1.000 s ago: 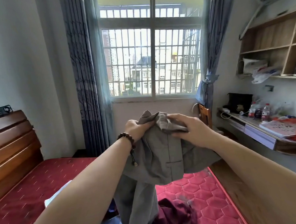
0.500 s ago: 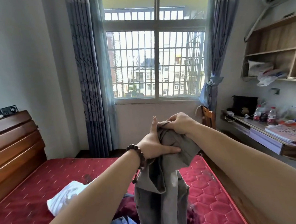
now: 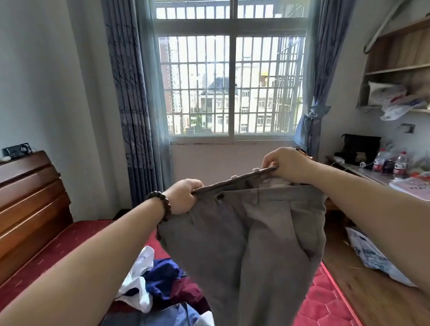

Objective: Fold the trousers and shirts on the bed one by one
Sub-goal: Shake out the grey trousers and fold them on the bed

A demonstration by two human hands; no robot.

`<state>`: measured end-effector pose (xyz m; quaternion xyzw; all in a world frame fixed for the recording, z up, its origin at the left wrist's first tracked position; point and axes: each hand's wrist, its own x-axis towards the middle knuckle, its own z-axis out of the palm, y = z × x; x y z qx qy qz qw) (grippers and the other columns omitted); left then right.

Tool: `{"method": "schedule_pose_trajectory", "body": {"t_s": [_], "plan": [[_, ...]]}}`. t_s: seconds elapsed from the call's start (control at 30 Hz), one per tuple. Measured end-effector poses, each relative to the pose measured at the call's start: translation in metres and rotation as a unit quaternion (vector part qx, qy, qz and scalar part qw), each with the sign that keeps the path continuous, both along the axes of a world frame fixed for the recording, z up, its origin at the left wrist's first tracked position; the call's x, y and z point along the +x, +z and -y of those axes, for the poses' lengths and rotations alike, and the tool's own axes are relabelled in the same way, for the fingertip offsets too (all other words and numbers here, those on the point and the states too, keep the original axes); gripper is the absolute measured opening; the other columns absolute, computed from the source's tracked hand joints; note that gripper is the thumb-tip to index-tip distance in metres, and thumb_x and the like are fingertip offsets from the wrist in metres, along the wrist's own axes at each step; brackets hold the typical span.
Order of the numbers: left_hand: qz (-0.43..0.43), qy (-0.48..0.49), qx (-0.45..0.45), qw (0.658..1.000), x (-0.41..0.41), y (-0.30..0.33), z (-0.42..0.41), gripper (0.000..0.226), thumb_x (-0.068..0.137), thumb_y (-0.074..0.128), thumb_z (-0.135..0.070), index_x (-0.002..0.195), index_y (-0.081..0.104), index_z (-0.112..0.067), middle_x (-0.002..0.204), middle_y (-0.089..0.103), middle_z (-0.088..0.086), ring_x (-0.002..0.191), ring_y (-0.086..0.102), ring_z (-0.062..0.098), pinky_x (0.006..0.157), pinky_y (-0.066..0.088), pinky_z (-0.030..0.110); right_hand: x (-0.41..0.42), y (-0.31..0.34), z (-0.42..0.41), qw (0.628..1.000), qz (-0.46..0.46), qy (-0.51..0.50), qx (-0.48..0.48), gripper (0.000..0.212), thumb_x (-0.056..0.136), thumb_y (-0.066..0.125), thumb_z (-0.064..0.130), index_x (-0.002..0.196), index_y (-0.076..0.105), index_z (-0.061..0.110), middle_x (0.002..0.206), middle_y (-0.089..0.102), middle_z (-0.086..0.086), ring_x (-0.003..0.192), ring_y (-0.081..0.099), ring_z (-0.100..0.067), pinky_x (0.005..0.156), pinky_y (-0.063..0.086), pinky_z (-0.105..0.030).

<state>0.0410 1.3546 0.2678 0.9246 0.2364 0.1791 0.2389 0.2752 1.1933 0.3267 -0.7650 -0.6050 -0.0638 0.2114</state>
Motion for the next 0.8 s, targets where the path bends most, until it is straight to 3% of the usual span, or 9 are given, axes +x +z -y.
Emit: {"method": "schedule_pose_trajectory", "body": {"t_s": [0.1, 0.17, 0.23, 0.33, 0.47, 0.53, 0.6, 0.7, 0.8], "plan": [[-0.015, -0.008, 0.094, 0.995, -0.003, 0.013, -0.013, 0.015, 0.09, 0.052, -0.003, 0.095, 0.065, -0.008, 0.093, 0.067, 0.01, 0.089, 0.06, 0.022, 0.081, 0.048, 0.032, 0.007, 0.0, 0.004, 0.994, 0.088, 0.027, -0.056, 0.014, 0.08, 0.073, 0.033, 0.083, 0.069, 0.02, 0.072, 0.061, 0.006, 0.07, 0.052, -0.011, 0.064, 0.033, -0.024], [-0.02, -0.005, 0.156, 0.988, -0.003, 0.023, -0.017, 0.012, 0.089, 0.053, -0.006, 0.092, 0.064, -0.01, 0.092, 0.067, 0.008, 0.089, 0.06, 0.025, 0.081, 0.048, 0.033, 0.014, -0.002, 0.008, 0.989, 0.097, 0.039, -0.105, 0.012, 0.082, 0.069, 0.022, 0.072, 0.063, 0.023, 0.066, 0.054, 0.012, 0.067, 0.05, -0.011, 0.065, 0.032, -0.025], [-0.036, 0.007, 0.219, 0.975, -0.004, 0.032, -0.021, 0.01, 0.089, 0.053, -0.012, 0.082, 0.058, -0.016, 0.083, 0.062, 0.003, 0.086, 0.059, 0.026, 0.076, 0.046, 0.033, 0.026, -0.005, 0.012, 0.982, 0.113, 0.017, -0.153, 0.03, 0.082, 0.059, 0.005, 0.062, 0.055, 0.027, 0.065, 0.053, 0.014, 0.072, 0.053, -0.014, 0.069, 0.036, -0.024], [-0.069, 0.035, 0.279, 0.957, -0.01, 0.04, -0.028, 0.022, 0.091, 0.054, -0.024, 0.07, 0.049, -0.021, 0.069, 0.05, -0.004, 0.079, 0.057, 0.026, 0.069, 0.044, 0.031, 0.044, -0.009, 0.021, 0.969, 0.14, -0.053, -0.194, 0.032, 0.08, 0.054, -0.001, 0.066, 0.06, 0.027, 0.072, 0.06, 0.009, 0.08, 0.06, -0.018, 0.072, 0.047, -0.025], [-0.096, 0.038, 0.222, 0.97, -0.024, 0.04, -0.047, 0.042, 0.088, 0.061, -0.048, 0.06, 0.052, -0.018, 0.062, 0.052, -0.005, 0.065, 0.051, 0.017, 0.062, 0.041, 0.029, 0.06, -0.01, 0.029, 0.988, -0.01, -0.049, -0.145, 0.047, 0.082, 0.059, -0.001, 0.052, 0.067, 0.035, 0.056, 0.062, 0.01, 0.062, 0.06, -0.008, 0.057, 0.05, -0.022], [-0.108, 0.029, 0.17, 0.979, -0.032, 0.037, -0.056, 0.031, 0.088, 0.066, -0.037, 0.064, 0.059, -0.017, 0.063, 0.056, -0.006, 0.067, 0.054, 0.015, 0.063, 0.04, 0.026, 0.061, -0.009, 0.031, 0.985, -0.124, 0.0, -0.117, 0.036, 0.08, 0.063, 0.004, 0.067, 0.075, 0.035, 0.065, 0.07, 0.008, 0.061, 0.061, -0.003, 0.058, 0.049, -0.02], [-0.114, 0.035, 0.145, 0.982, -0.042, 0.032, -0.064, 0.024, 0.088, 0.065, -0.017, 0.064, 0.06, -0.018, 0.063, 0.056, -0.005, 0.068, 0.054, 0.015, 0.062, 0.041, 0.023, 0.063, -0.01, 0.033, 0.966, -0.231, 0.057, -0.107, 0.022, 0.071, 0.069, 0.018, 0.089, 0.078, 0.028, 0.083, 0.075, 0.0, 0.072, 0.064, -0.005, 0.065, 0.051, -0.022], [-0.124, 0.065, 0.116, 0.983, -0.064, 0.021, -0.077, 0.031, 0.08, 0.052, 0.005, 0.061, 0.058, -0.018, 0.062, 0.055, -0.004, 0.065, 0.05, 0.013, 0.057, 0.042, 0.019, 0.079, -0.014, 0.032, 0.932, -0.324, 0.12, -0.113, 0.043, 0.063, 0.075, 0.029, 0.105, 0.074, 0.019, 0.1, 0.074, -0.005, 0.089, 0.07, -0.012, 0.072, 0.053, -0.019], [-0.069, 0.071, 0.03, 0.995, -0.081, 0.014, -0.086, 0.026, 0.084, 0.053, 0.008, 0.077, 0.064, -0.014, 0.071, 0.063, 0.004, 0.064, 0.055, 0.013, 0.062, 0.048, 0.028, 0.094, -0.018, 0.032, 0.894, -0.413, 0.149, -0.095, 0.043, 0.064, 0.081, 0.021, 0.105, 0.07, 0.017, 0.103, 0.071, -0.012, 0.088, 0.069, -0.022, 0.068, 0.056, -0.026]]}}
